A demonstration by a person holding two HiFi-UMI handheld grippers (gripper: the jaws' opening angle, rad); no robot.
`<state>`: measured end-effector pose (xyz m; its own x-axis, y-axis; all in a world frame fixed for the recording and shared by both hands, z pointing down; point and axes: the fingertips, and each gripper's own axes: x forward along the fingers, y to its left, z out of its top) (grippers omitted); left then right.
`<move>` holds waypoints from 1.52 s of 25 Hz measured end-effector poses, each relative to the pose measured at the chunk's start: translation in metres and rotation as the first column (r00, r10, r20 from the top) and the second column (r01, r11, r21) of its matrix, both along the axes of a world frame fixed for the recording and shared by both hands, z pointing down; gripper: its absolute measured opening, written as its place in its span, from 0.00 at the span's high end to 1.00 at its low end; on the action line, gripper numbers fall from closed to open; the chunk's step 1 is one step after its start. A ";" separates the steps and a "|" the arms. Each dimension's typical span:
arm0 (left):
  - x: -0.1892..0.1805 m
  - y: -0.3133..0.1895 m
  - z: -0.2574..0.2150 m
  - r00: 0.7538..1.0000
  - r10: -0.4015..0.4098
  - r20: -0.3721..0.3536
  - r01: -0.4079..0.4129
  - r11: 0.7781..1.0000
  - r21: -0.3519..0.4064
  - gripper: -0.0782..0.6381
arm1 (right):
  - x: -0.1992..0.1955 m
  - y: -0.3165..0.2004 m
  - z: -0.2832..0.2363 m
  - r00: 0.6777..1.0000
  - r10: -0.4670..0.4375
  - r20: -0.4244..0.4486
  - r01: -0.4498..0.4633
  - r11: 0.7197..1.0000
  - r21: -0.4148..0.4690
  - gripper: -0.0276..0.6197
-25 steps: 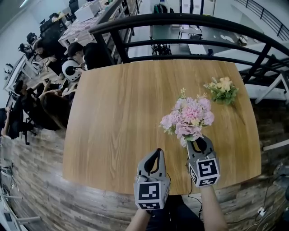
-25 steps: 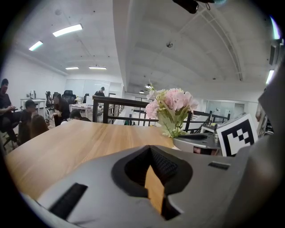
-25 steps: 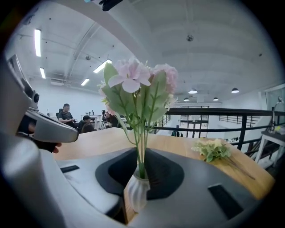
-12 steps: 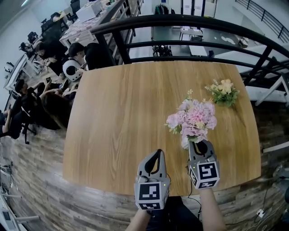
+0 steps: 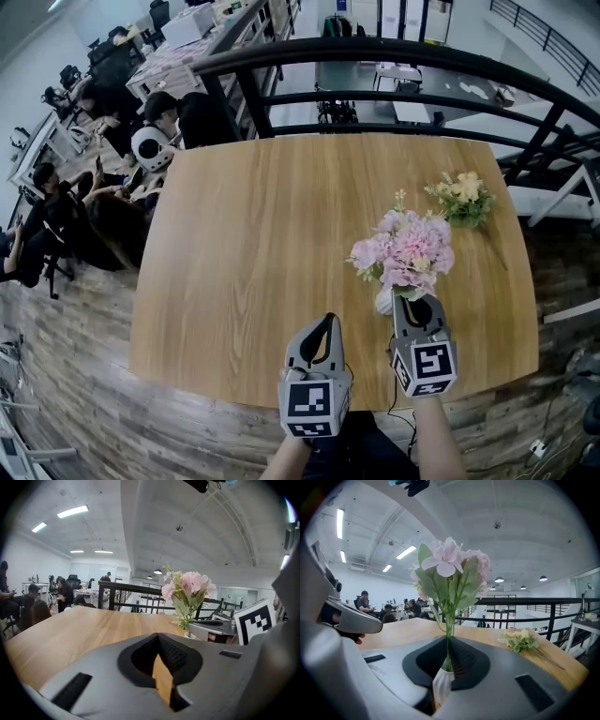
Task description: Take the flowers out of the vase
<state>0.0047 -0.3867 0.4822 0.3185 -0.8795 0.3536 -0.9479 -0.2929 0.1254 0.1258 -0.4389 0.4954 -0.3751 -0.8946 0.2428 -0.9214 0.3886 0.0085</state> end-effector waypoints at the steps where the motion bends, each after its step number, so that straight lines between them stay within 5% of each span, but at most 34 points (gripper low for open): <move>1: -0.001 0.000 -0.002 1.000 -0.001 -0.002 0.001 1.000 0.003 0.85 | 0.000 0.001 -0.003 1.000 0.003 0.002 -0.003 1.000 0.006 0.91; 38: -0.007 0.001 -0.089 0.997 -0.069 -0.032 0.074 0.978 0.197 0.85 | -0.004 0.009 -0.136 0.996 -0.038 0.084 0.016 0.968 0.252 0.91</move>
<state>-0.0021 -0.3857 0.3929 0.2589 -0.9521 0.1628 -0.9645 -0.2459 0.0958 0.1223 -0.4300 0.3591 -0.4101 -0.9118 -0.0227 -0.9119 0.4094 0.0283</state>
